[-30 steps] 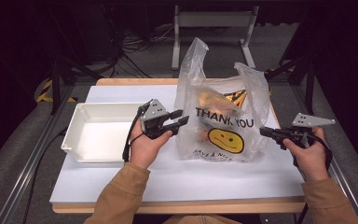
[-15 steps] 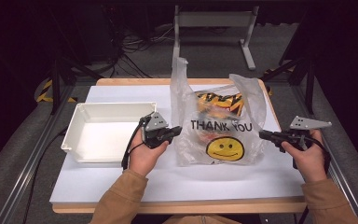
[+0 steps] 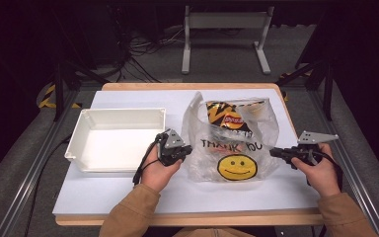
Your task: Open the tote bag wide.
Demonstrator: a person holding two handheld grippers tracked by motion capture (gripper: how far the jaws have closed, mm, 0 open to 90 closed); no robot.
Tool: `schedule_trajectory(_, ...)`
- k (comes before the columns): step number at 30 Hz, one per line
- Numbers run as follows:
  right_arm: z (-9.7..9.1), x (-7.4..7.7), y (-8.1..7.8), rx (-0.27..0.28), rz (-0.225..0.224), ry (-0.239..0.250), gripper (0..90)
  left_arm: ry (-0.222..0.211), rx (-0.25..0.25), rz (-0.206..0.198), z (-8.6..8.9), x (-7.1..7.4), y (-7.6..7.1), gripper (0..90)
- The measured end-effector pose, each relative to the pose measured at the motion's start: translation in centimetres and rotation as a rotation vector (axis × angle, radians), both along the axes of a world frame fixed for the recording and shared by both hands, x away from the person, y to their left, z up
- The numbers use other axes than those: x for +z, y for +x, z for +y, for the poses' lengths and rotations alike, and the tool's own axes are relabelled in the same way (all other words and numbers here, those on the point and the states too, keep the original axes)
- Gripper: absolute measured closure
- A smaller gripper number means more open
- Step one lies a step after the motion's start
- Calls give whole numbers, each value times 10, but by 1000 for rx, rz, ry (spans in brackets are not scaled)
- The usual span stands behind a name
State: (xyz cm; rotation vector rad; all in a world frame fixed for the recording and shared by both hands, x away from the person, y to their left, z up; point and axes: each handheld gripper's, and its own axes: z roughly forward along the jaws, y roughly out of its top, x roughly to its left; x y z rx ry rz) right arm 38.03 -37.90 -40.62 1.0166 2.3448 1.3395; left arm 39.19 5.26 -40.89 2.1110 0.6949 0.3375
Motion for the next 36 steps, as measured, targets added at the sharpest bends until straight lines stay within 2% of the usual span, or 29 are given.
schedule_trajectory(9, -2, -8, -2, -2, 32, -10, 876, 41, -5, 33, -4, -8, -1, 887)
schedule_trajectory(14, -5, 1, -5, -4, 12, 28, 814, 48, -18, 40, -6, -9, -3, 889)
schedule_trajectory(16, -7, 9, -6, -3, -7, 63, 751, 47, -21, 36, -6, -8, -4, 889)
schedule_trajectory(21, -9, 32, -11, -3, -68, 108, 629, 41, -26, 41, -6, -7, -5, 890)
schedule_trajectory(24, -8, 53, -15, -1, -128, 130, 565, 38, -29, 43, -6, -6, -6, 890)
schedule_trajectory(26, -6, 70, -14, 4, -188, 148, 469, 38, -31, 42, -6, -6, -6, 890)
schedule_trajectory(27, -6, 70, -14, 4, -188, 148, 469, 38, -31, 42, -6, -6, -6, 890)
schedule_trajectory(29, -1, 86, -11, 6, -235, 141, 425, 37, -34, 40, -6, -6, -6, 890)
schedule_trajectory(31, 6, 97, -8, 15, -259, 137, 364, 35, -34, 39, -6, -6, -6, 890)
schedule_trajectory(32, 13, 105, -3, 22, -277, 140, 299, 33, -34, 37, -6, -6, -6, 885)
schedule_trajectory(36, 22, 111, 6, 18, -290, 142, 237, 30, -38, 39, -6, -5, -7, 881)
